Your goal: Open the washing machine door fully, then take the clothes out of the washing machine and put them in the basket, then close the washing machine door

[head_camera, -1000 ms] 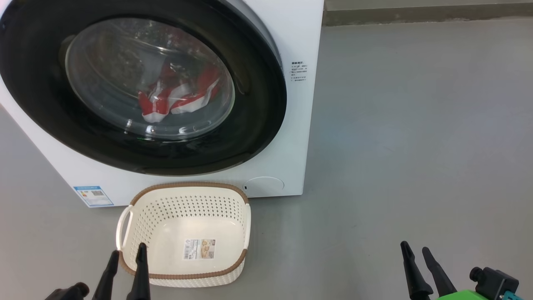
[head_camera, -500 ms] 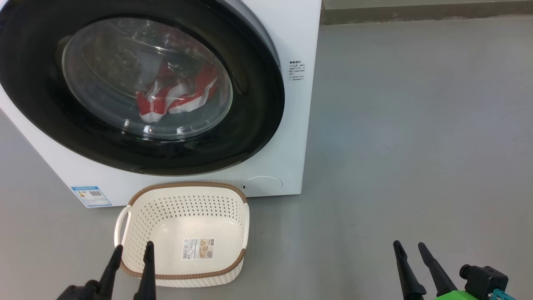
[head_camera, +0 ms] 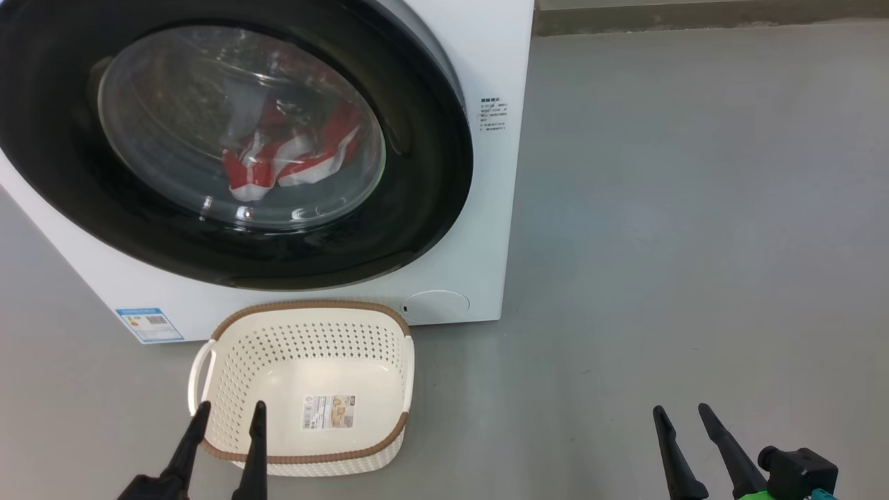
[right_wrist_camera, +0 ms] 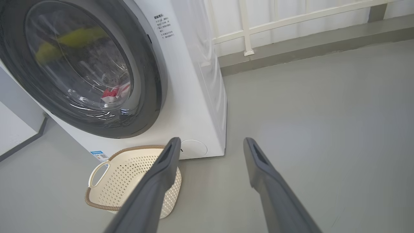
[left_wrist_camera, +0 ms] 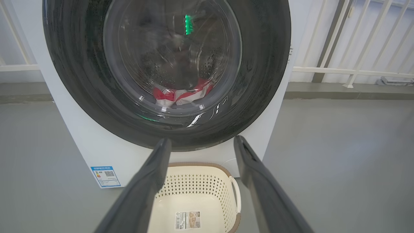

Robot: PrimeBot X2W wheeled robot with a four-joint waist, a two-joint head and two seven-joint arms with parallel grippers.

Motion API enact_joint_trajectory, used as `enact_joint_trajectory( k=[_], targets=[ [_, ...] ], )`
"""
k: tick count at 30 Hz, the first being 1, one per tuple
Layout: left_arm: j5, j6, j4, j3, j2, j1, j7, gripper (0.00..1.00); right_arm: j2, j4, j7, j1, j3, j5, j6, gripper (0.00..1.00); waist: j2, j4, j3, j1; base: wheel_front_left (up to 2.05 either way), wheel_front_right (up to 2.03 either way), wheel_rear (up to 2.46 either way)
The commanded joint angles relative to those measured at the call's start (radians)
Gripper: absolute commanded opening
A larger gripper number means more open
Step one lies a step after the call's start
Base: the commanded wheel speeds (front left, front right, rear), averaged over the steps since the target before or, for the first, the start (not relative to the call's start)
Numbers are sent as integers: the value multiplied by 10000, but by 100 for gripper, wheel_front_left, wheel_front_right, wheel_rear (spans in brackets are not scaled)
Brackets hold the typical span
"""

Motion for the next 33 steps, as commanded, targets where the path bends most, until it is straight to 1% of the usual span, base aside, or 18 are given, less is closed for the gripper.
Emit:
enact_joint_trajectory(
  k=[1,5,20,24,26,28,33],
  targets=[
    [267,-33,-309,280,188,-57,-162,100,-61,-292,-142,-53,176,-337,15,100,0,-3,4,0,0,0,0],
    [618,-37,-289,292,197,-49,-274,100,-55,-324,-253,-8,90,-793,16,100,0,-17,14,0,0,0,0],
    [52,-37,198,529,186,-165,-274,100,24,-366,-253,42,-552,-812,16,100,0,-29,57,0,0,0,0],
    [62,-37,372,585,186,-195,-274,100,36,-353,-253,73,-592,-804,16,100,0,-32,47,0,0,0,0],
    [251,-37,569,474,290,-207,-274,100,45,-337,-253,94,-583,-809,16,100,0,-44,30,0,0,0,0],
    [-214,-37,581,345,296,-285,-274,100,54,-337,-253,98,-571,-800,16,100,0,-50,42,0,0,0,0],
    [-513,-37,632,304,422,-344,-274,100,69,-344,-253,82,-567,-792,16,100,0,-37,67,0,0,0,0]
  ],
)
